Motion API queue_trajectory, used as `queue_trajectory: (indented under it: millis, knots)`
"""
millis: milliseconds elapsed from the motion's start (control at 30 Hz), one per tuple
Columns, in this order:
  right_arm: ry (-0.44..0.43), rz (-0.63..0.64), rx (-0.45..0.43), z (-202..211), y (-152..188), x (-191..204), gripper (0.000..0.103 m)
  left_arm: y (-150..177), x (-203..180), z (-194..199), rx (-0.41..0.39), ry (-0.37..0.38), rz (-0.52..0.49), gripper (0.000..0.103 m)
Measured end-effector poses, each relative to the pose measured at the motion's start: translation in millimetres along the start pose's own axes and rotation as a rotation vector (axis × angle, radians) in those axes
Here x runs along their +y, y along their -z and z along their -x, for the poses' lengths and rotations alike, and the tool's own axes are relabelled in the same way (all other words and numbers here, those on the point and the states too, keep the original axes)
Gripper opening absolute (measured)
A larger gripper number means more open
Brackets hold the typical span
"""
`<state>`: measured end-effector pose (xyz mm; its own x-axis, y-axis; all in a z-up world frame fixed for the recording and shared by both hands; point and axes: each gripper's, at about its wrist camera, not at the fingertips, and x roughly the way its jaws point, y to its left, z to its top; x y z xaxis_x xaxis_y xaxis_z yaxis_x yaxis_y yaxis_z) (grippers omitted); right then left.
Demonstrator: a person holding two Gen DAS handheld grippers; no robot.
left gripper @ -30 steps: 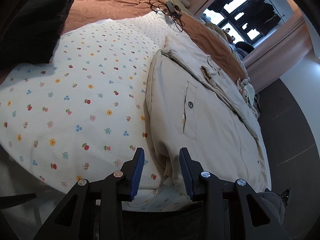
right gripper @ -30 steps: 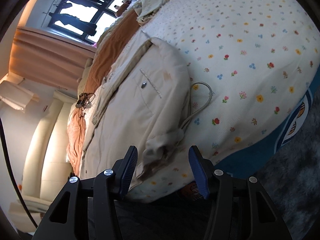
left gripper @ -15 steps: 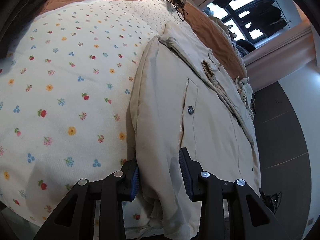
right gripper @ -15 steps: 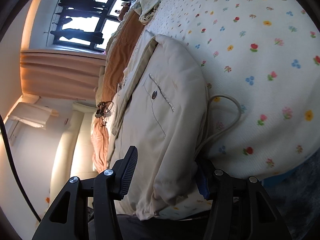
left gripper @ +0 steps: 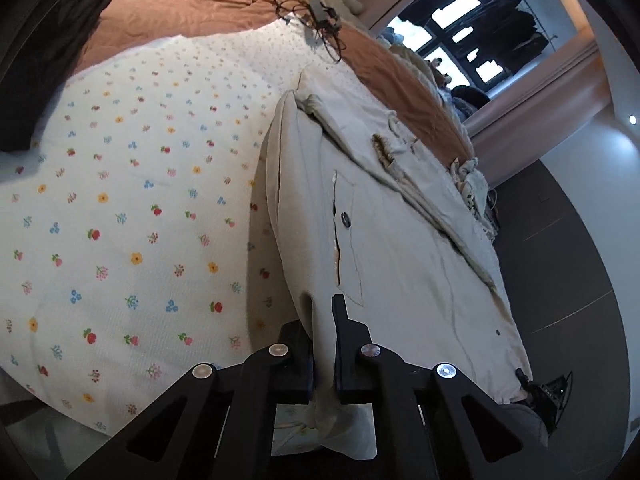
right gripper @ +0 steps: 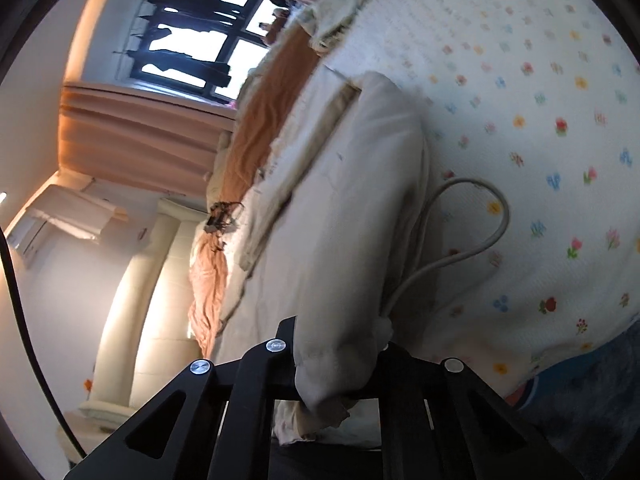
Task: Fold large clothes
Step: 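Grasp the jacket hem with the left tool while the right tool grasps it too, then lift the hem with both tools and fold it toward the collar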
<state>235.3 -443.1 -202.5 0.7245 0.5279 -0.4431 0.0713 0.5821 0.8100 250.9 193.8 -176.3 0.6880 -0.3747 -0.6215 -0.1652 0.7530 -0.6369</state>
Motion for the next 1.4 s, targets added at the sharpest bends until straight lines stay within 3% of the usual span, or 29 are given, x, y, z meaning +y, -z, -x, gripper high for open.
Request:
queue_trajectory:
  millis: [367,1033,1400]
  knots:
    - [-0.081,0.058,-0.054,60.3,1.5,51.0,0.008,3.4,-27.1,72.2,-0.110,0.113,0.032,0.005]
    - [-0.224,0.140,-0.137,166.8,34.1,122.3,0.008,34.3,-86.6,222.9,-0.245,0.213,0.005,0.005]
    - [-0.276,0.170,-0.174,185.7,31.4,150.6,0.008,18.2,-105.4,250.3,-0.280,0.250,-0.017,0.005]
